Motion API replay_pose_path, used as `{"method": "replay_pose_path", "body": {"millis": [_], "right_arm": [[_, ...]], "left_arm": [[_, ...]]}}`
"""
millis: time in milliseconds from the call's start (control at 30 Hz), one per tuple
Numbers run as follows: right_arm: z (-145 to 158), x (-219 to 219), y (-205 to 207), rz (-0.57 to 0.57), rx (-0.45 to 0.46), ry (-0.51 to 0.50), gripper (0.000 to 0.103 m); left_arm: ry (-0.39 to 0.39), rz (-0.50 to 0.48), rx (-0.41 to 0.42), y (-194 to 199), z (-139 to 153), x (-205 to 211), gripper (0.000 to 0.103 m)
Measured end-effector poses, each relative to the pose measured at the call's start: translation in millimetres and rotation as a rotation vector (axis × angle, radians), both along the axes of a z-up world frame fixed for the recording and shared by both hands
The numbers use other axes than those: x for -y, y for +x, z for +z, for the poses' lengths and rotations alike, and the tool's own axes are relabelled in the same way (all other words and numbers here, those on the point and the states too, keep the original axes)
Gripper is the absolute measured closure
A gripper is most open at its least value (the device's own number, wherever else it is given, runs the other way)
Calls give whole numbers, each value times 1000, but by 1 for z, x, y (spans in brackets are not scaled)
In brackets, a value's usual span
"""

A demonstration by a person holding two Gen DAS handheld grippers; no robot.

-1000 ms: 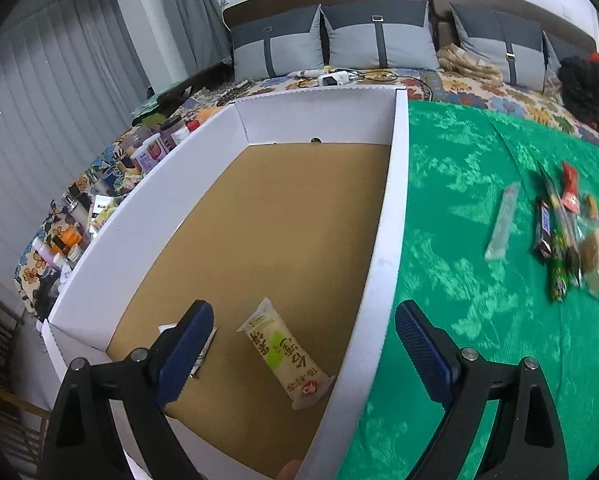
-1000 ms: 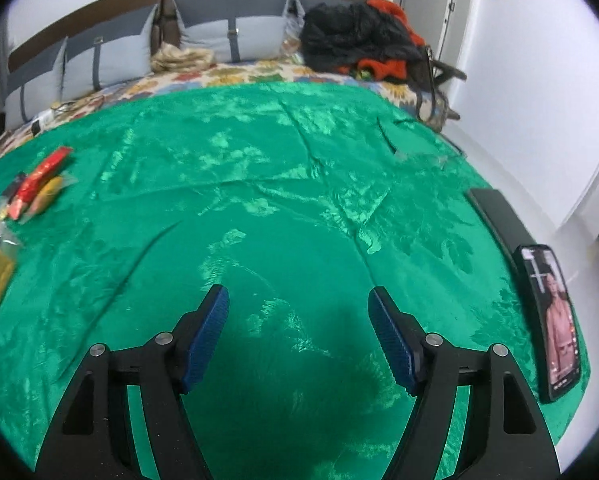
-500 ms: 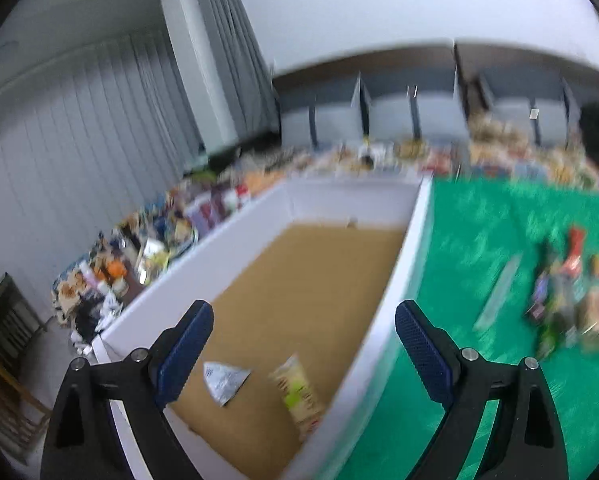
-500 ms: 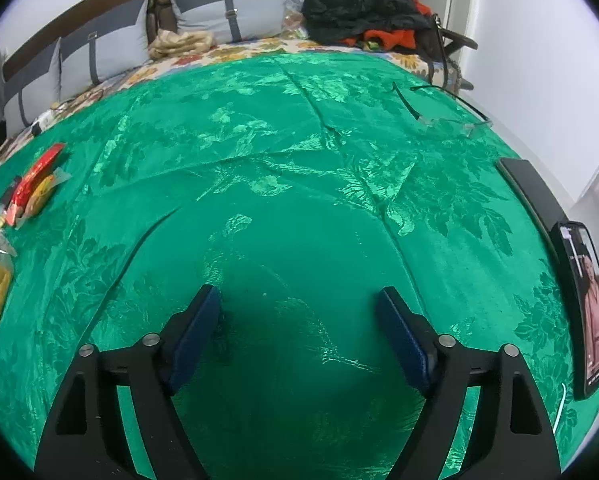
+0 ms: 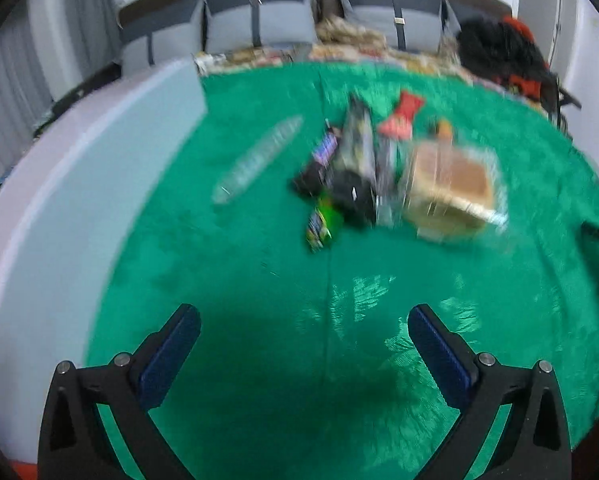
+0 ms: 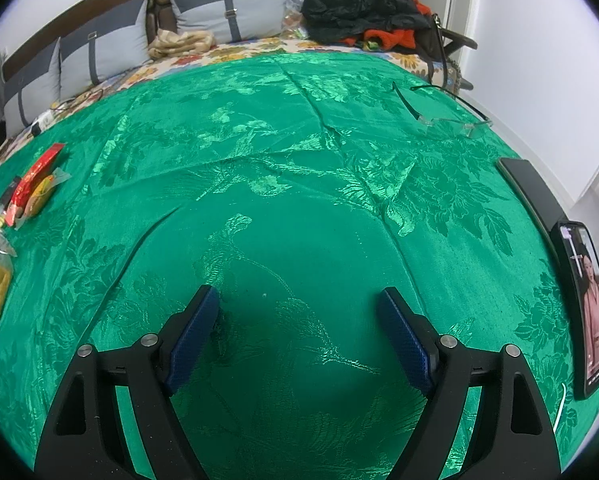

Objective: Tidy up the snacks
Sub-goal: 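Withdraw both tools from the box back over the snacks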

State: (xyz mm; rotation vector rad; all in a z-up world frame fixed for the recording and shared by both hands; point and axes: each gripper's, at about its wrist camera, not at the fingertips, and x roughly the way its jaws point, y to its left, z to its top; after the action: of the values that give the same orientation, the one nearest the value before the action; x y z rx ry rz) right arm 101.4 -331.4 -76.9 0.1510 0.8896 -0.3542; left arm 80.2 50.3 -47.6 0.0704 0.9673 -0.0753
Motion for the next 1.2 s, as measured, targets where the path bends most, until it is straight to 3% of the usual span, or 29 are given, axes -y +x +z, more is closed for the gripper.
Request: {"method": "replay_pose_path", "body": {"millis": [133,300,1200], "right_arm": [[0,0,0,0,0,0,18],[0,0,0,1,0,0,18],[0,1,0,2,1,1,18]], "left_arm": [[3,31,-34,25,-25,-1,0],[-48,81,-3,28,-35,-14,0],[-46,95,11,28,-33,-16,0]]}}
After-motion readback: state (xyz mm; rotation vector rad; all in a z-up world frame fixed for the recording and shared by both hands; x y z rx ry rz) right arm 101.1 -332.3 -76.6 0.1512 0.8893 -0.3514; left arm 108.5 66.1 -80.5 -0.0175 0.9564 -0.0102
